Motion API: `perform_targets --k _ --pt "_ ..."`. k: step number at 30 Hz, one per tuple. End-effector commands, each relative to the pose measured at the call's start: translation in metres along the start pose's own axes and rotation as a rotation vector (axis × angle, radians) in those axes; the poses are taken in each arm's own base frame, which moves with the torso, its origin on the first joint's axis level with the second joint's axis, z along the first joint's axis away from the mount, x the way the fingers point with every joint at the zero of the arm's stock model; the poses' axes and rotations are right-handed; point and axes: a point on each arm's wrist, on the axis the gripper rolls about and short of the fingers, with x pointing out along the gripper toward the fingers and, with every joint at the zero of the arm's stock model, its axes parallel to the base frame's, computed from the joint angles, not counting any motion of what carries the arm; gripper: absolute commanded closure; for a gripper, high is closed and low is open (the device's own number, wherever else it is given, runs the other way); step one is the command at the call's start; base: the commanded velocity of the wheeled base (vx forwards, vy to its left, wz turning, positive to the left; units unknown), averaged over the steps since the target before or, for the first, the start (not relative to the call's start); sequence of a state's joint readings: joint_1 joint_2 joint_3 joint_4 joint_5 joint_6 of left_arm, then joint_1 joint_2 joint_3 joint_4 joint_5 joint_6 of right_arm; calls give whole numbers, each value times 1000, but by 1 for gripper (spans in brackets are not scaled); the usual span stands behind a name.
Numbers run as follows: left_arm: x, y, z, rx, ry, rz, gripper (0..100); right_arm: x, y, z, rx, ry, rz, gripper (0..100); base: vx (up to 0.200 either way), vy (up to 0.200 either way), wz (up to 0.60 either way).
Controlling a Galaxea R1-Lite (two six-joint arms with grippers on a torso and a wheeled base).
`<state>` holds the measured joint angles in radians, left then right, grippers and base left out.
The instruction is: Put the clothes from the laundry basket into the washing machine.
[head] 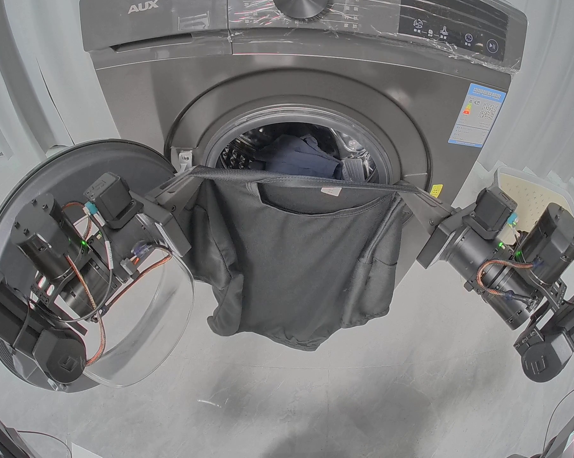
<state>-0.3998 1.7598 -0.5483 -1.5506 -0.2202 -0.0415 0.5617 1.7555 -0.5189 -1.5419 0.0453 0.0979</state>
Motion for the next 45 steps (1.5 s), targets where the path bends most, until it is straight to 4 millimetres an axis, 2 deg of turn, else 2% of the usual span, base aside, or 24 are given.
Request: perform_targets --k 1,13,20,23,26,27,28,30,32,33,38,41,45 --pt "1 -1 2 1 -10 -3 100 1 0 5 -3 -22 0 100 0 0 0" --pt "6 -9 9 0 -43 -25 100 1 2 14 -3 -51 2 100 0 0 0" --pt "20 -26 9 -24 -67 -73 100 1 1 14 -3 -49 -1 100 0 0 0" --pt "21 -35 8 -36 -67 -101 100 -2 4 6 2 -12 7 100 0 0 0" --pt "22 -43 2 -49 -50 -125 100 -14 13 -18 18 110 31 100 0 0 0" --pt "22 -43 2 -49 -50 -125 100 -14 13 -18 18 110 31 100 0 0 0" --pt "24 -47 -1 -52 -44 -138 100 -17 21 -31 32 164 59 100 0 0 0" --pt "25 -49 -1 -54 -43 -139 100 -17 28 -39 42 188 82 100 0 0 0" --pt "25 -53 1 -58 -49 -138 100 -17 43 -58 60 252 134 100 0 0 0" --pt "24 -53 2 -59 -52 -140 100 -18 47 -66 62 278 149 0 0 0 0" --pt "25 -52 7 -58 -74 -140 100 -24 61 -91 72 378 178 0 0 0 0" --pt "26 -52 10 -57 -83 -137 100 -32 61 -96 74 415 174 0 0 0 0" --pt "25 -53 10 -58 -83 -140 100 -32 53 -98 89 425 143 0 0 0 0"
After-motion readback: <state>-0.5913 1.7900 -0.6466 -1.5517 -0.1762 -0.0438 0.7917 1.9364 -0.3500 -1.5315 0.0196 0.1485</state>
